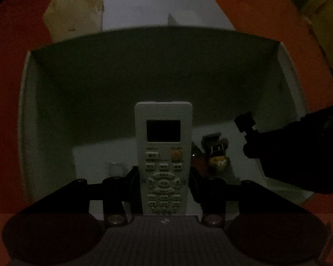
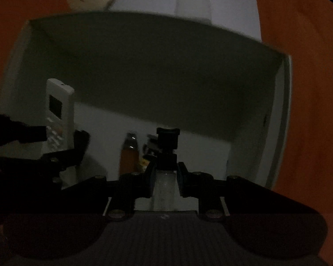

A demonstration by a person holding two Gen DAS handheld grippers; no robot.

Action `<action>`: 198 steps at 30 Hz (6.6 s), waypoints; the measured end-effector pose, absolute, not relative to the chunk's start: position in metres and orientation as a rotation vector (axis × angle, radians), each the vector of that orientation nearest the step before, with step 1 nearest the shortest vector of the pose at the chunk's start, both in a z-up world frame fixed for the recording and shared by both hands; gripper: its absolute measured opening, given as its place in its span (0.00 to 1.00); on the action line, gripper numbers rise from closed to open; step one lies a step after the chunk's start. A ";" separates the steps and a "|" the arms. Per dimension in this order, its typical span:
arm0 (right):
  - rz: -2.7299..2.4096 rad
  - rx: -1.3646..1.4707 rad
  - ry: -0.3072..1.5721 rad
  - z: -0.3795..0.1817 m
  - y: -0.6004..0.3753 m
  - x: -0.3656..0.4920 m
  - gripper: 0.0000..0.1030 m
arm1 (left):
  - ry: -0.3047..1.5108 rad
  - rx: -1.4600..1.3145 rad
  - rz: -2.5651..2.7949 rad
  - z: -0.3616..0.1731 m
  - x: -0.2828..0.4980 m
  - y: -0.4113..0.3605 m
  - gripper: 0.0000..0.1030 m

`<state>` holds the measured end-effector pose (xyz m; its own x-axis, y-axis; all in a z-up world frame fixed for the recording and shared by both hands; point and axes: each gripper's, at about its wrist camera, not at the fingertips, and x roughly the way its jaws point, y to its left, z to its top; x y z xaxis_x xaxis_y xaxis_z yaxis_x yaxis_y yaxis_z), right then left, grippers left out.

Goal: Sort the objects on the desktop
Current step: 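Lower the vial and remote into the box and open both tools, then withdraw both tools to the paper sheet, right tool toward the white square block, then grasp the white square block with the right tool, then carry the white block into the box with the right tool and lower it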

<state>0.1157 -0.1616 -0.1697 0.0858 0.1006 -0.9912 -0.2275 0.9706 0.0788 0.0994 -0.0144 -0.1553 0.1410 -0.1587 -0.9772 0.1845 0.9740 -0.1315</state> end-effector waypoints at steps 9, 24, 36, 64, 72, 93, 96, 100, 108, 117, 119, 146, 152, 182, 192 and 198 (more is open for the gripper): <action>0.153 -0.124 1.494 -0.216 -0.173 0.114 0.22 | 1.478 0.046 -0.217 -0.193 0.095 -0.029 0.39; 0.178 -0.164 1.524 -0.248 -0.172 0.098 0.22 | 1.523 0.078 -0.184 -0.214 0.090 -0.033 0.40; 0.185 -0.148 1.550 -0.252 -0.178 0.089 0.35 | 1.538 0.039 -0.159 -0.208 0.088 -0.025 0.68; 0.211 0.092 1.264 -0.074 -0.183 0.176 0.54 | 1.253 -0.237 -0.104 -0.079 0.167 0.021 0.91; 0.208 0.122 1.175 -0.036 -0.195 0.207 0.54 | 1.198 -0.267 -0.115 -0.064 0.194 0.026 0.91; 0.147 0.162 1.202 -0.069 -0.202 0.317 0.57 | 1.197 -0.249 -0.062 -0.093 0.282 0.038 0.91; 0.170 0.167 1.261 -0.092 -0.197 0.326 0.57 | 1.209 -0.224 -0.061 -0.103 0.291 0.044 0.91; 0.208 0.135 1.322 -0.120 -0.184 0.336 0.65 | 1.196 -0.202 -0.035 -0.111 0.303 0.059 0.91; 0.220 0.064 1.372 -0.160 -0.163 0.348 0.67 | 1.247 -0.233 -0.063 -0.133 0.300 0.054 0.91; 0.204 -0.022 1.415 -0.195 -0.148 0.355 0.61 | 1.278 -0.226 -0.124 -0.144 0.288 0.038 0.91; 0.197 -0.042 1.411 -0.200 -0.147 0.351 0.59 | 1.278 -0.227 -0.119 -0.145 0.285 0.039 0.91; 0.179 0.029 1.296 -0.147 -0.155 0.330 0.57 | 1.285 -0.221 -0.084 -0.141 0.268 0.054 0.91; 0.207 0.061 1.259 -0.122 -0.161 0.317 0.57 | 1.280 -0.211 -0.081 -0.136 0.262 0.054 0.91; 0.343 0.075 1.293 -0.080 -0.179 0.178 0.57 | 1.248 -0.181 -0.082 -0.113 0.243 0.044 0.91; 0.401 -0.019 1.495 -0.144 -0.149 0.132 0.57 | 1.250 -0.159 -0.091 -0.110 0.232 0.037 0.91; 0.396 -0.102 1.535 -0.172 -0.136 0.124 0.57 | 1.247 -0.137 -0.102 -0.108 0.226 0.031 0.91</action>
<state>0.1236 -0.1363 -0.1719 -0.0131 0.1861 -0.9825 -0.3126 0.9325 0.1808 0.2261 0.0310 -0.1081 0.3157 -0.1523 -0.9366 0.0023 0.9872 -0.1597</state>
